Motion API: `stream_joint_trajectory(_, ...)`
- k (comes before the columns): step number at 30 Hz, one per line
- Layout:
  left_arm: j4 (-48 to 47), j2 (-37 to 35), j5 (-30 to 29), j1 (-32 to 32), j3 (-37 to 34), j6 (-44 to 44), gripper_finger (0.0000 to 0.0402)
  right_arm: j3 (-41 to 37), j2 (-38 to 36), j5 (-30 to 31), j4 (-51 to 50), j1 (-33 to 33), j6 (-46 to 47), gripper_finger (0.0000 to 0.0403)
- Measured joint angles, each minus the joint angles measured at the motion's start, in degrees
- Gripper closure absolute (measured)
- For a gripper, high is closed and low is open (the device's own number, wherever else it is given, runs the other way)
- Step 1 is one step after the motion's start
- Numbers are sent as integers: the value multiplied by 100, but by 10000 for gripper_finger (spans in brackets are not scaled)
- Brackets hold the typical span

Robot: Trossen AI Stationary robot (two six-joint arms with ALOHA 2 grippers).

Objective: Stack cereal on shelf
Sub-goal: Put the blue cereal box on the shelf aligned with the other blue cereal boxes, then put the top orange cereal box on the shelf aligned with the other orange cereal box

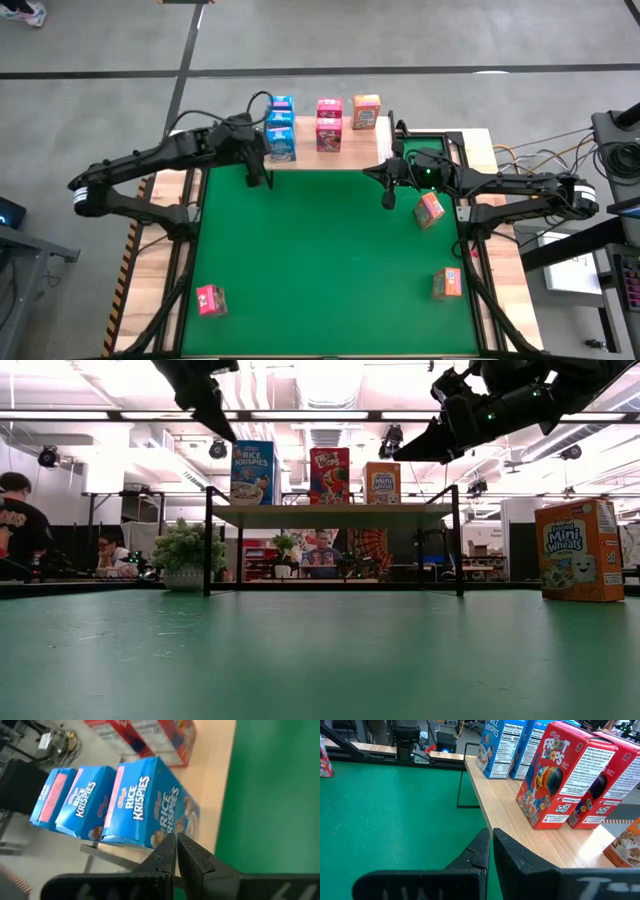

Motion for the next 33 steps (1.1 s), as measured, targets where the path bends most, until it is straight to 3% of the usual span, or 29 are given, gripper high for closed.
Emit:
stream_joint_trajectory(9,53,290,-571,22,0,88,401,0,0,0,-2,-1,0,390)
stream_joint_trajectory(19,59,291,-562,13,0,62,401,0,0,0,-2,-1,2,390)
stream_joint_trajectory(26,139,127,86,-146,0,33,402,0,0,0,-1,-1,2,390)
stream_joint_trajectory(33,736,-269,1612,-225,-51,60,402,0,0,-2,205,-1,450,390)
